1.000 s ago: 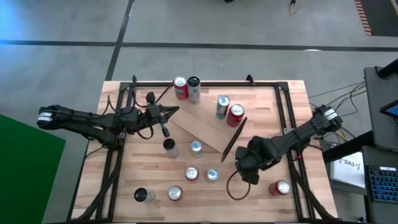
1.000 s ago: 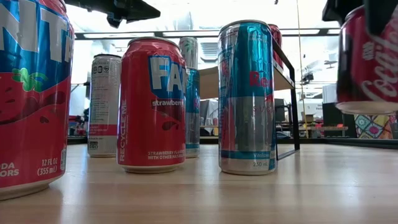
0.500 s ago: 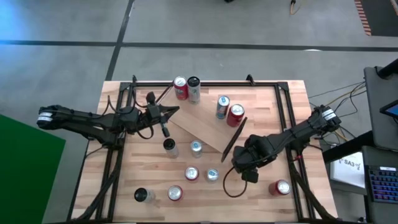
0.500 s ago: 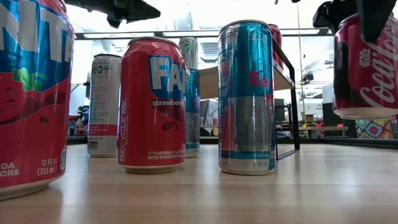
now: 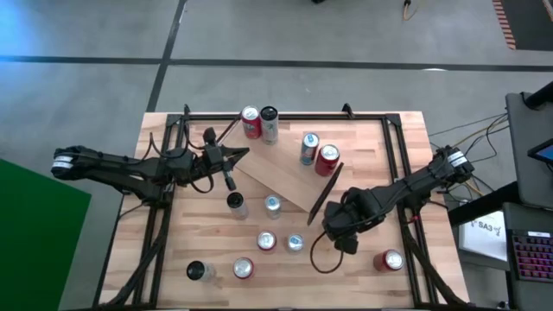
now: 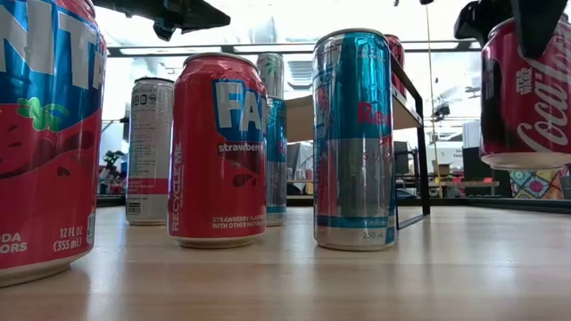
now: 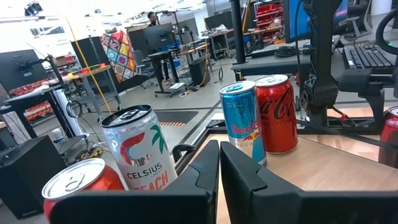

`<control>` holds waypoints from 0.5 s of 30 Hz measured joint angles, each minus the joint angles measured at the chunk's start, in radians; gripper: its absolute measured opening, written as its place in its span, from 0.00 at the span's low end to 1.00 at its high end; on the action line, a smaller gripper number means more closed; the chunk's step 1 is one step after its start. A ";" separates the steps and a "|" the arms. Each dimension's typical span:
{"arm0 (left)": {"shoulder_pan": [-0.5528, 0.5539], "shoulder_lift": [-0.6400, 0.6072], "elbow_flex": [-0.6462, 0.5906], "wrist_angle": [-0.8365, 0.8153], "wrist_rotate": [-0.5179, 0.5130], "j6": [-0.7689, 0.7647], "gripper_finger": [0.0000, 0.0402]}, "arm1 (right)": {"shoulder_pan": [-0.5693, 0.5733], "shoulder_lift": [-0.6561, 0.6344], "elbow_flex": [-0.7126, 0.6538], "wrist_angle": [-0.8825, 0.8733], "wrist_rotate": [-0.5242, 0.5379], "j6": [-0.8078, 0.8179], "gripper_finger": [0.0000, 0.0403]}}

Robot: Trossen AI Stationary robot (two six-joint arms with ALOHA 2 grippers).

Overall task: Place canned beverage on shelf
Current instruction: Put the red/white soda can on the shelf

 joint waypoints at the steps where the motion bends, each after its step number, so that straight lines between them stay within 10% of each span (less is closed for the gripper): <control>1: 0.000 0.000 0.000 0.000 0.000 0.000 0.00 | -0.005 0.000 0.000 0.000 -0.002 0.038 0.71; 15: 0.000 0.000 0.000 0.000 0.000 -0.012 0.00 | -0.026 0.040 -0.004 0.004 -0.102 0.314 0.72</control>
